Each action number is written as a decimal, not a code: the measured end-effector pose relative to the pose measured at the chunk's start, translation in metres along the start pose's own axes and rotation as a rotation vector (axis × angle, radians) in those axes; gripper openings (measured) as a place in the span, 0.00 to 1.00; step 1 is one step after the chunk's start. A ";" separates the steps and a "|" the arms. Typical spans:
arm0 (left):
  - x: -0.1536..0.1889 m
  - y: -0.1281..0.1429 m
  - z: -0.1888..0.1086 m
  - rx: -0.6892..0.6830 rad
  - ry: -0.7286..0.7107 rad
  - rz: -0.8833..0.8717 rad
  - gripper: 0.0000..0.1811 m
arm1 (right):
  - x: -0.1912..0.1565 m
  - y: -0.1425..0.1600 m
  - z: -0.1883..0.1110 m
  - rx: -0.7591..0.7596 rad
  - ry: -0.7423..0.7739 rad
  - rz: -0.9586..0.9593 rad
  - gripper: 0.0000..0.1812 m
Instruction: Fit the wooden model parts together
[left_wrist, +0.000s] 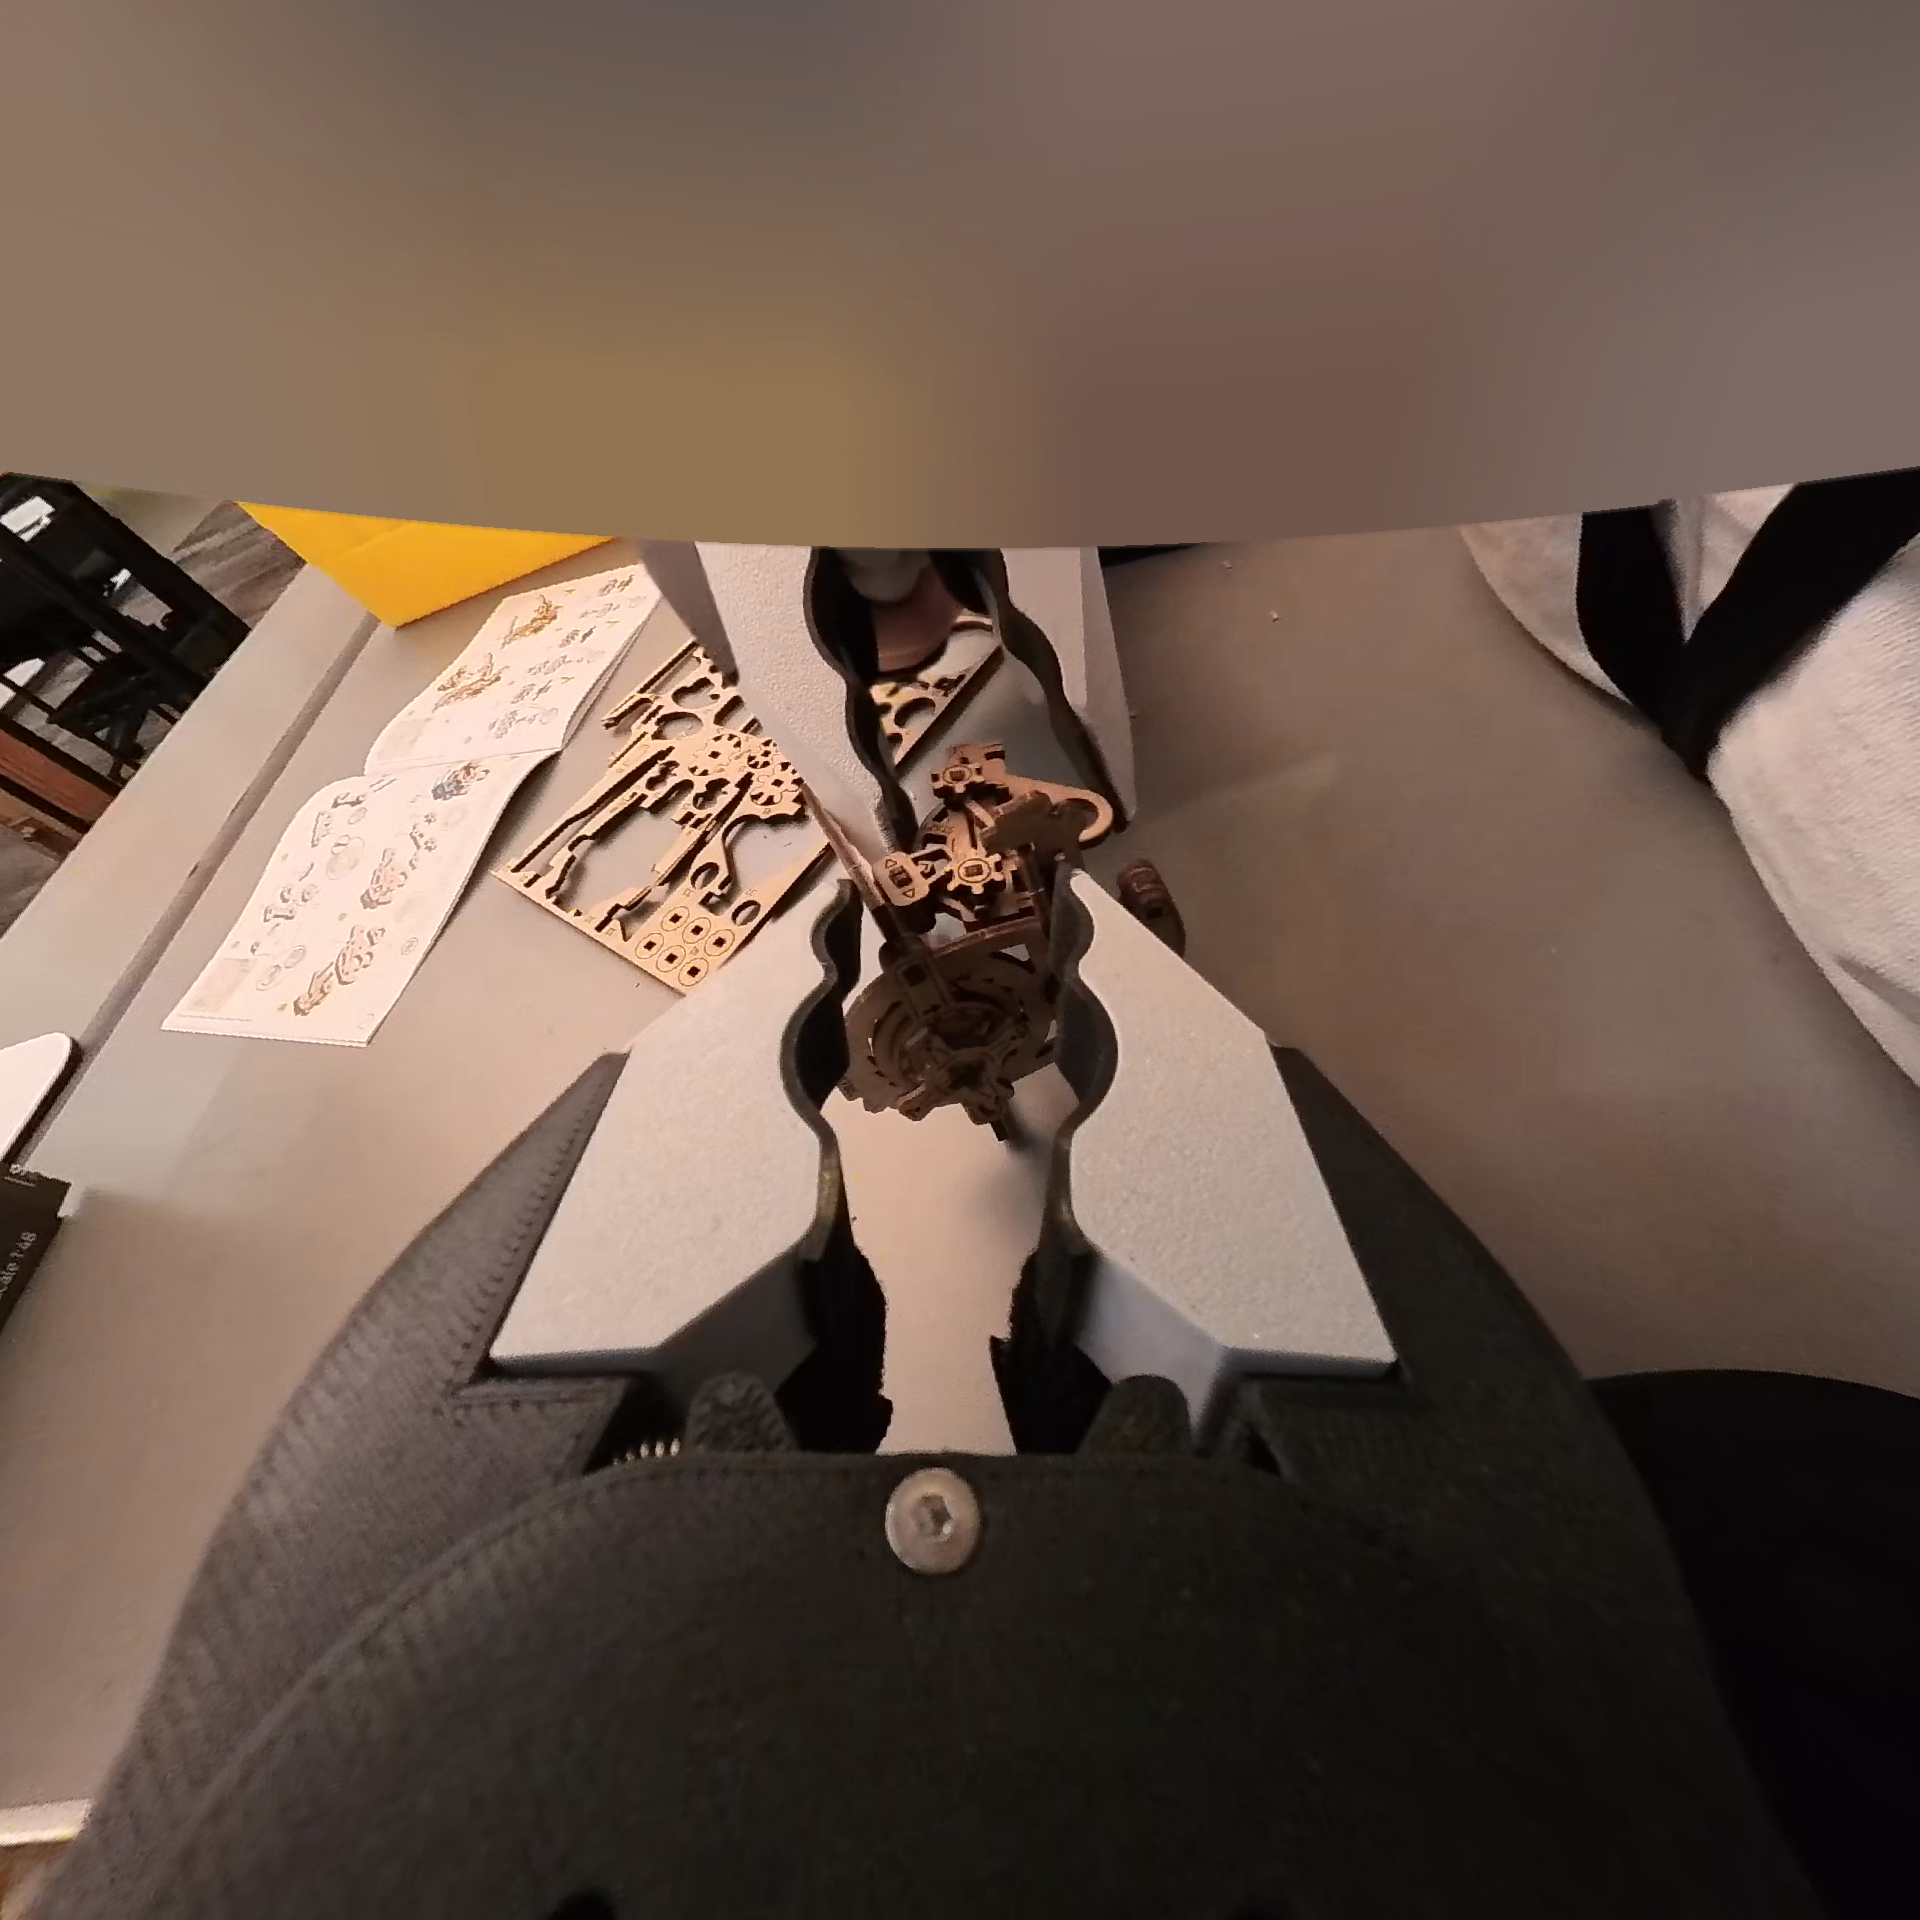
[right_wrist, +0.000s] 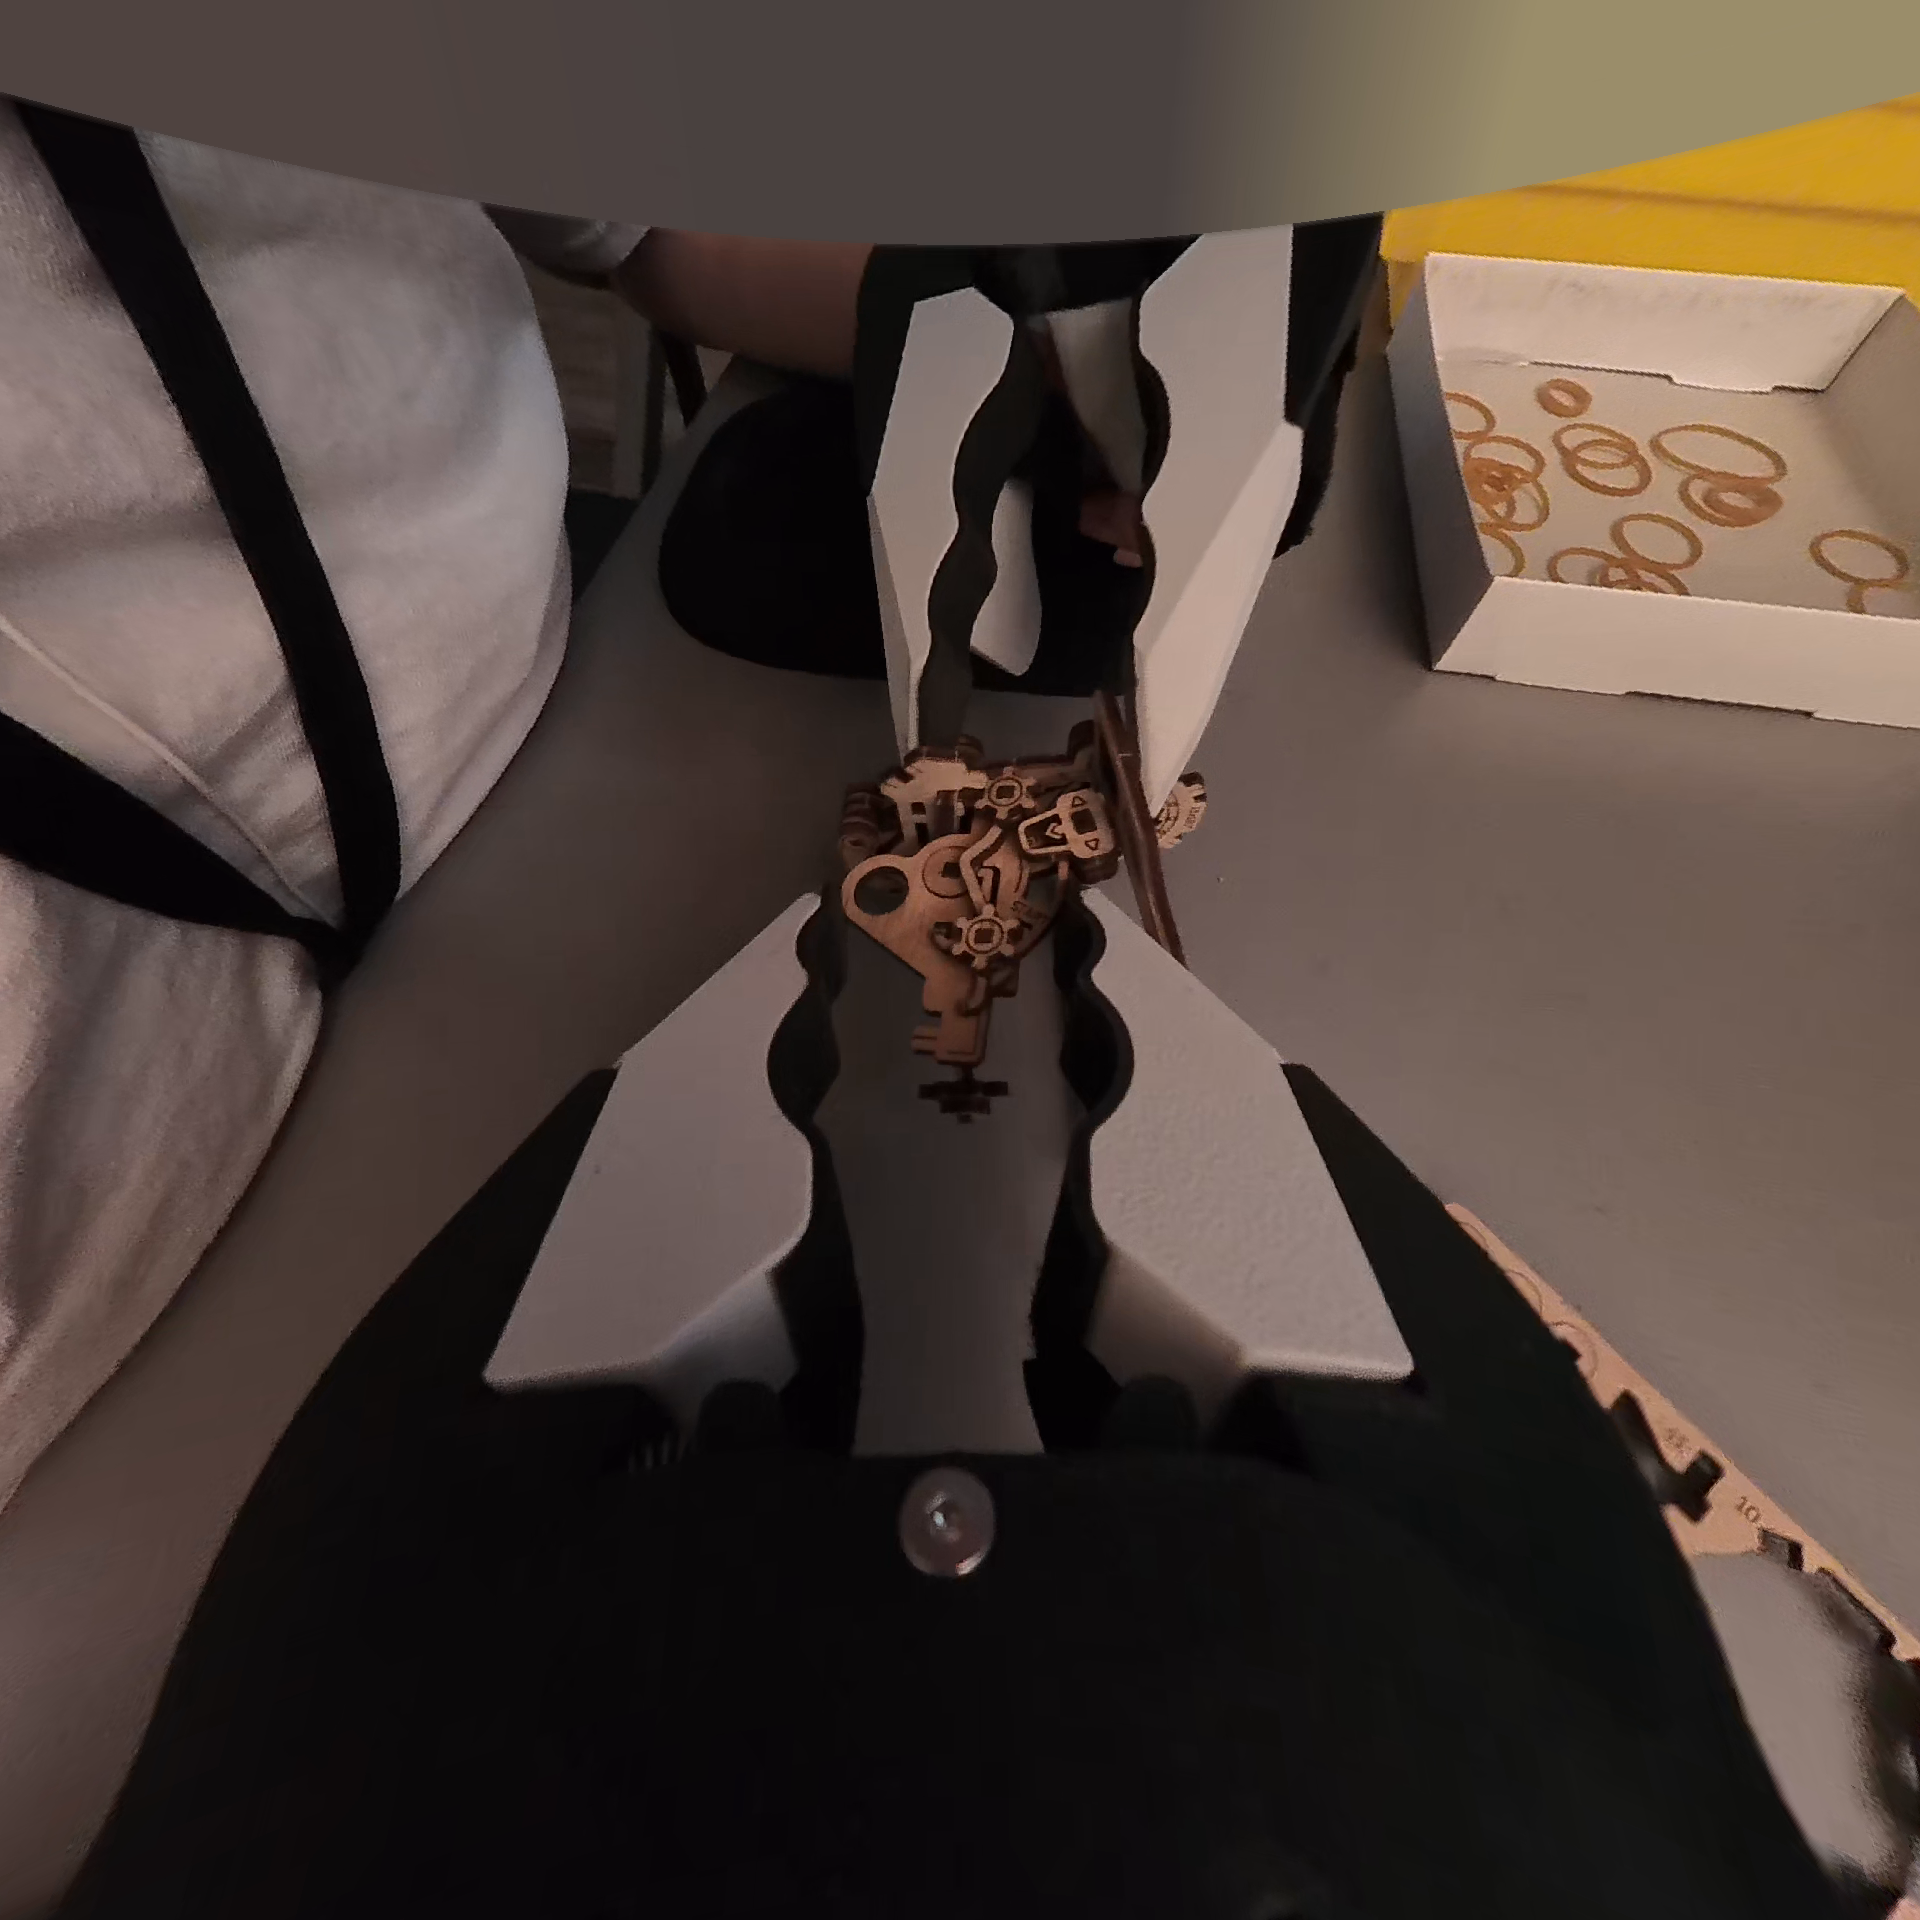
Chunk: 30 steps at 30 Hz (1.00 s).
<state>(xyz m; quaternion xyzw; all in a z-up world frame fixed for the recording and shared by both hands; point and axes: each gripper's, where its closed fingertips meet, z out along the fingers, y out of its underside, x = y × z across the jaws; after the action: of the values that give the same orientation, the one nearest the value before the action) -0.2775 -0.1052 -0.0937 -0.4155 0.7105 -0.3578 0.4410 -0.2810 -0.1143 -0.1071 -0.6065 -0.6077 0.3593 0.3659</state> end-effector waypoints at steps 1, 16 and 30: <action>-0.001 0.001 -0.001 -0.001 -0.001 -0.007 0.19 | 0.001 0.000 0.001 0.008 0.016 0.025 0.22; -0.009 0.000 -0.003 -0.007 -0.121 0.069 0.19 | 0.009 -0.002 -0.003 0.073 0.142 0.107 0.23; -0.010 0.005 -0.002 -0.049 -0.080 -0.030 0.20 | 0.009 0.000 -0.002 0.078 0.176 0.057 0.22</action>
<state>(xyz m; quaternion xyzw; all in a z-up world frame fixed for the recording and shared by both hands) -0.2775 -0.0937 -0.0937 -0.4508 0.6946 -0.3301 0.4531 -0.2789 -0.1053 -0.1059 -0.6378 -0.5413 0.3382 0.4311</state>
